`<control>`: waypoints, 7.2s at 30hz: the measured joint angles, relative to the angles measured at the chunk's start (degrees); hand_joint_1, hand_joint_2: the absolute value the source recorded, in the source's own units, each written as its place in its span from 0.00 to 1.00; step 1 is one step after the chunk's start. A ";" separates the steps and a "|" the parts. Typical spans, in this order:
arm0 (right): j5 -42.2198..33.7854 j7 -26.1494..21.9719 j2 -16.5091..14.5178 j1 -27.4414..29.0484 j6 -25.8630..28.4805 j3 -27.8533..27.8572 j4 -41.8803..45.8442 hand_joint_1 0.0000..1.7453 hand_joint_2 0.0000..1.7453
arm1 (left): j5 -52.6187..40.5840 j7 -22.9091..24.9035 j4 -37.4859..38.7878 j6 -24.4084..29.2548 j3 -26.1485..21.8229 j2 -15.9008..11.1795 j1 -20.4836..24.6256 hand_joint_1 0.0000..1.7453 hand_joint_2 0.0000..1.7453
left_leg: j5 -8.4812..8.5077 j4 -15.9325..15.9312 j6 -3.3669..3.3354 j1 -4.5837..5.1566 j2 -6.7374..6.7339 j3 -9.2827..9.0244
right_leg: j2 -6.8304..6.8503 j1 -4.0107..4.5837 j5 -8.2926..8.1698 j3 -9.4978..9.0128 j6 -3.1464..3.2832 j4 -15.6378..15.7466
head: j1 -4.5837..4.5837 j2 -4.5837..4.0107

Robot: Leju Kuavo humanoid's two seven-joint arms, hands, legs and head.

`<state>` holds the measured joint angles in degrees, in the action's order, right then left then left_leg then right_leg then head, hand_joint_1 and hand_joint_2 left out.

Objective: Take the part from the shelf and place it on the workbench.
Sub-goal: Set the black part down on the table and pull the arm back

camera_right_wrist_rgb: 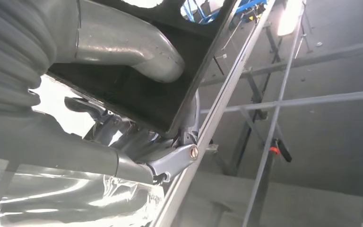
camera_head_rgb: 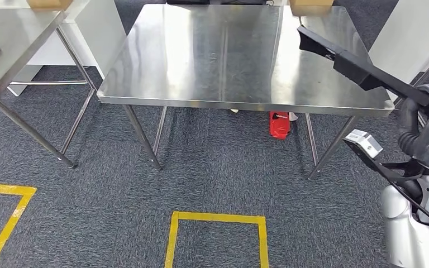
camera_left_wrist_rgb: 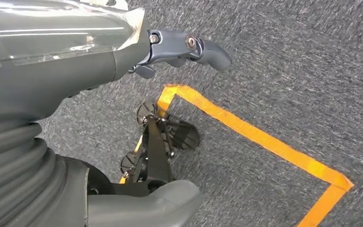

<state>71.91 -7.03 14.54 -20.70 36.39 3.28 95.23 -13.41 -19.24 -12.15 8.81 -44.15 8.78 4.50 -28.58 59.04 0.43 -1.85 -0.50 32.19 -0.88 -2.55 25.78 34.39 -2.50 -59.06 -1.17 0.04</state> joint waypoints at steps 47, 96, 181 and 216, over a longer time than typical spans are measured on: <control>1.94 0.02 0.73 -1.54 0.00 0.53 -1.43 1.00 1.00 | -0.50 0.13 0.16 0.20 -0.07 0.32 -0.04 0.00 1.00 | 4.62 -1.55 -3.63 1.87 0.62 3.05 | 0.33 1.18 3.69 -1.84 -0.58 -1.52 | 0.08 0.00; 9.80 6.47 2.43 -4.13 -0.40 -2.08 -9.21 1.00 1.00 | -2.24 1.01 0.11 -0.34 -0.01 -0.23 0.86 0.00 1.00 | -6.46 14.06 -0.91 1.44 0.84 7.06 | 0.72 1.17 -1.11 -1.04 2.51 2.47 | 0.70 0.00; 5.18 -1.52 -13.68 -10.12 0.05 -0.52 -58.32 0.00 0.00 | -8.81 -3.40 0.07 2.09 2.89 -0.71 2.20 0.00 0.00 | 0.82 -2.66 -2.29 1.69 0.62 -1.39 | 0.44 2.15 -2.76 0.31 0.86 2.81 | 0.71 0.00; -47.64 -26.87 -18.00 27.57 -9.52 -22.63 14.78 0.00 0.00 | -2.24 1.85 0.05 4.30 -7.42 -0.91 0.65 0.00 0.00 | 1.76 -3.67 -4.10 1.32 0.36 -2.22 | 0.71 1.78 0.29 1.63 0.51 -1.34 | 0.51 0.00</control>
<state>24.27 -33.90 -3.46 6.87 26.87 -19.35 110.02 -15.66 -17.39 -12.10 13.11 -51.57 7.86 5.15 -26.82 55.36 -3.67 -0.53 -0.14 29.97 -0.17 -0.77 26.07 36.02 -1.99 -60.39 -0.66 0.04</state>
